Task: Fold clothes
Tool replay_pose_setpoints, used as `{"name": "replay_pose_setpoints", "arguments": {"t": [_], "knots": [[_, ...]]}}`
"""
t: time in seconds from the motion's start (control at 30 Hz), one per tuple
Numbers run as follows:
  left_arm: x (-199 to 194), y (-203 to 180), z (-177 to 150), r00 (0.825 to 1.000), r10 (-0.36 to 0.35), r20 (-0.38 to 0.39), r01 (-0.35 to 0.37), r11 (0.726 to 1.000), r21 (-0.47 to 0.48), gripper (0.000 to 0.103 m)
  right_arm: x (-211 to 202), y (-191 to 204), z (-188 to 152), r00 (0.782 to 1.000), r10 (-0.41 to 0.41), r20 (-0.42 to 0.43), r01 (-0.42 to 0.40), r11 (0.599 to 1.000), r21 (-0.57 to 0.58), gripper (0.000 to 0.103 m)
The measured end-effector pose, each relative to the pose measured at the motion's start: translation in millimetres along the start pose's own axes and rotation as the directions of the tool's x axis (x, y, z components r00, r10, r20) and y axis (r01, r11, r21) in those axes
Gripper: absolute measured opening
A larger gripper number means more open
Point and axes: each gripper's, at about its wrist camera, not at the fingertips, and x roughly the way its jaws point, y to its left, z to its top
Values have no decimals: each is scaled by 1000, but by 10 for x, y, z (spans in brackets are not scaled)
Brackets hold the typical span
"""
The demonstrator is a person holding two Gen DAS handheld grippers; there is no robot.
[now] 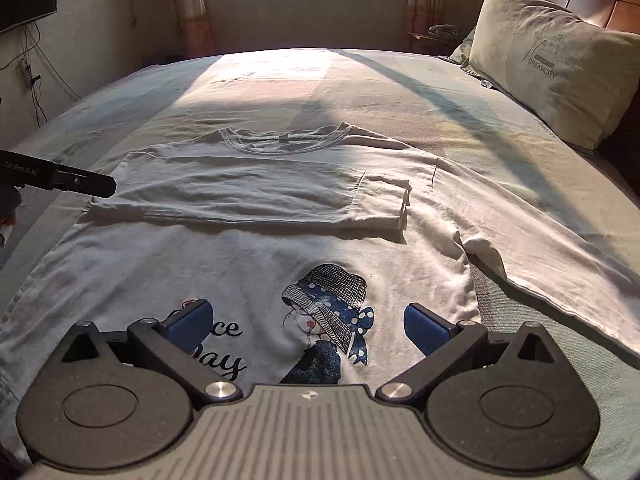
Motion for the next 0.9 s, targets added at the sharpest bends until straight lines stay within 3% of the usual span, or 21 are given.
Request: {"name": "replay_pose_setpoints", "arguments": {"t": [0.2,0.33,0.5,0.63,0.77,0.9], "knots": [[-427,-830,-355,1000,-1,-17,6,969,246,102,-162,289,-496,997,-9,-83,3,997,-75,103],[-534,-1159,-663,997,-37,-69,58,941,333,102,-145,281,-730,991,23,-130,-25,1000,-11,103],[-392,-1158,-944,988,-39,-148,75,967,243,102,-183,262,-817,996,18,-85,-15,999,30,103],[-314,-1010,-1112,982,-6,-187,25,995,98,102,-179,263,-795,996,11,-93,-8,999,34,103],[-300,-856,-1260,981,12,-195,-18,999,-33,102,-192,269,-815,997,4,-83,-1,999,37,103],[-284,-910,-1253,976,37,-213,-36,999,10,102,-199,270,-834,998,0,-69,3,999,39,103]]}}
